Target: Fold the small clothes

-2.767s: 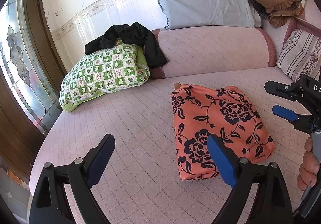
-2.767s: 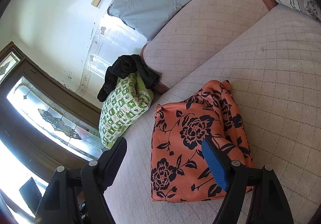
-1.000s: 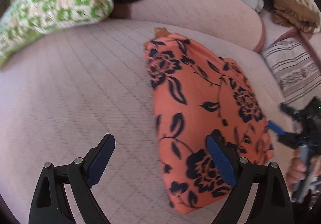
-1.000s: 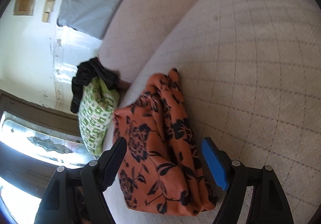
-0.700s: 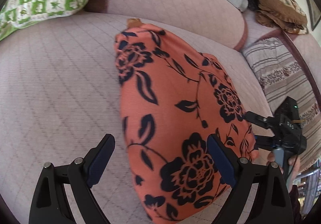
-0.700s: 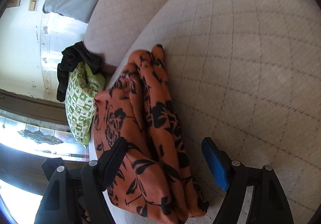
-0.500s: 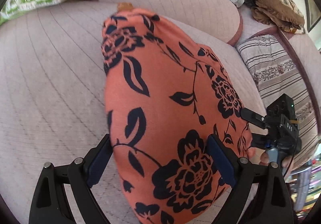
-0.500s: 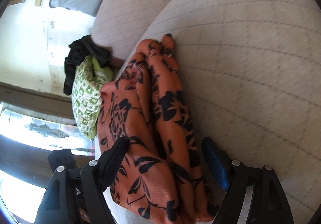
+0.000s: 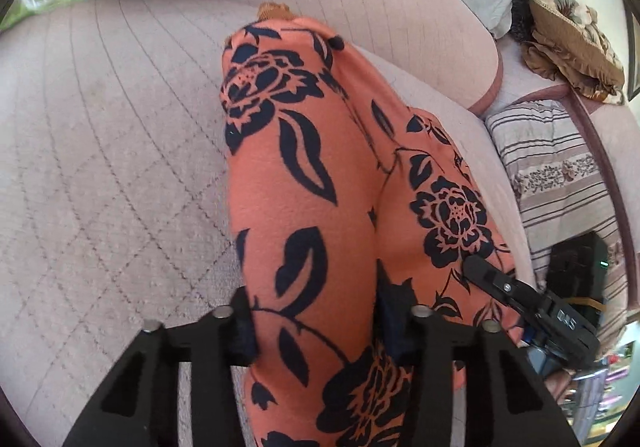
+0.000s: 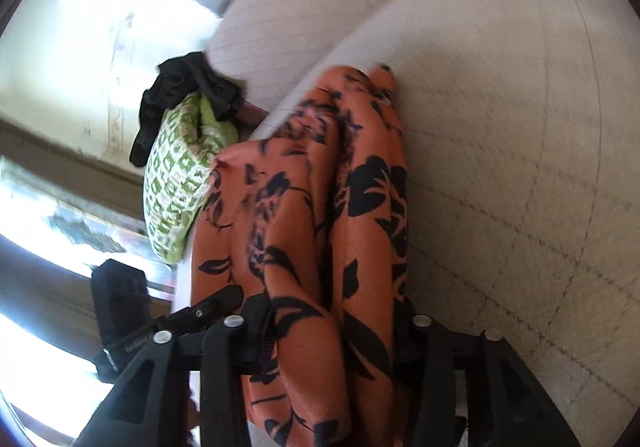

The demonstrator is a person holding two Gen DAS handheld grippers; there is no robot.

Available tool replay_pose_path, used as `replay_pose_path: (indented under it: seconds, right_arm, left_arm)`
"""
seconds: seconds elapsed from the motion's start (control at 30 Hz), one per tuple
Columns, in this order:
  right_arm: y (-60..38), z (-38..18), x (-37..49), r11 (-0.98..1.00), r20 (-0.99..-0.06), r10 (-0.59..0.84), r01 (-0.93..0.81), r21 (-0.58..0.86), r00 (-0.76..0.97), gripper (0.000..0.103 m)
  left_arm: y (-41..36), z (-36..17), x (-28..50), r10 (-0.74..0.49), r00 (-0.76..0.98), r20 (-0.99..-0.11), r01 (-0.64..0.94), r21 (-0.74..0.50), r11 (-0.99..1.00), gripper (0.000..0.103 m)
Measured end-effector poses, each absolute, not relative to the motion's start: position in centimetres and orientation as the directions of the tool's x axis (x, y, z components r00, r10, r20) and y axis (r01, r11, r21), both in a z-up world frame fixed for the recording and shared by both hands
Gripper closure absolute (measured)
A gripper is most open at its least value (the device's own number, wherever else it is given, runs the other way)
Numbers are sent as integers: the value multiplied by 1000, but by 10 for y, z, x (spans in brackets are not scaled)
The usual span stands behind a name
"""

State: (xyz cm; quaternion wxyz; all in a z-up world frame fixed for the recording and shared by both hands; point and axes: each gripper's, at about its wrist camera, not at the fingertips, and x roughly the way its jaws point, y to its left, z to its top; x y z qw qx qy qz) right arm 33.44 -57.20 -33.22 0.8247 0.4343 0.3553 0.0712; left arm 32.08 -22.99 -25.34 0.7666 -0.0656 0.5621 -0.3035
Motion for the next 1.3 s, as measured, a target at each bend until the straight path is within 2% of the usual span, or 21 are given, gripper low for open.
replay_pose_path:
  seconds: [0.07,0.33,0.53,0.73,0.97,1.17,1.3]
  right_arm:
    - [-567,-323,330,634,-519,409,175,753,751,63]
    - [-544,-281,307,686,-447,405,59,726,798,65]
    - [-507,-250,264,757,-410,373,-17,653,832,65]
    - [-490,-243,212,783,-380,325,-20,622,866,65]
    - [-473,-253,187,789,-416,320,3,614,851,65]
    - [-446,-265,186,828,-478,305,19,560,824,65]
    - [-436,-287,191,829,-556,303,73,554,774,65]
  left_arm:
    - [-236,-245,317,-523,210,-826,394,-418,819,63]
    - [-220,-190,289,-494,294,-819,395,-366,843,64]
    - [-216,-184,285,-469,353,-810,434,-303,848,64]
    - [-209,-185,271,-471,376,-798,463,-279,841,64]
    - [-197,-195,249,-450,385,-806,461,-255,850,64]
    - [-181,-219,248,-438,363,-822,429,-270,862,63]
    - [-181,-245,246,-395,338,-854,421,-238,875,61]
